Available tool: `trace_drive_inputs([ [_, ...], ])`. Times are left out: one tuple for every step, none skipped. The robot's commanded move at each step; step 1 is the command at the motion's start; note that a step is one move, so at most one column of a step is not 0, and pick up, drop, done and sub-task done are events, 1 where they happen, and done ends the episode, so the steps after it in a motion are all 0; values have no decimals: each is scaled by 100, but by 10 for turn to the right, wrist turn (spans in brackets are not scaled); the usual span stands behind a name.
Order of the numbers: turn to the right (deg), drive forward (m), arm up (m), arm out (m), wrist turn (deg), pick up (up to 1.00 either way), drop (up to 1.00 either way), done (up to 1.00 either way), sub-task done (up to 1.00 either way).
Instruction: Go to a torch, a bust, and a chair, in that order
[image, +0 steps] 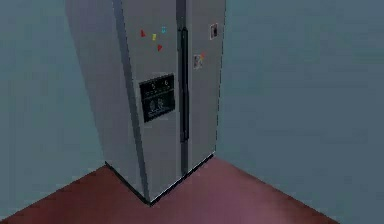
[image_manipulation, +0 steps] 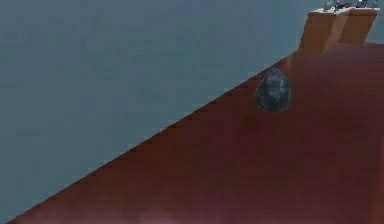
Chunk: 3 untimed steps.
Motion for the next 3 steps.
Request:
trace_drive_inputs([
  [-450, 0, 0, 0, 0, 0, 0, 0, 0],
  [-390, 0, 0, 0, 0, 0, 0, 0, 0],
  [0, 30, 0, 0, 0, 0, 0, 0, 0],
])
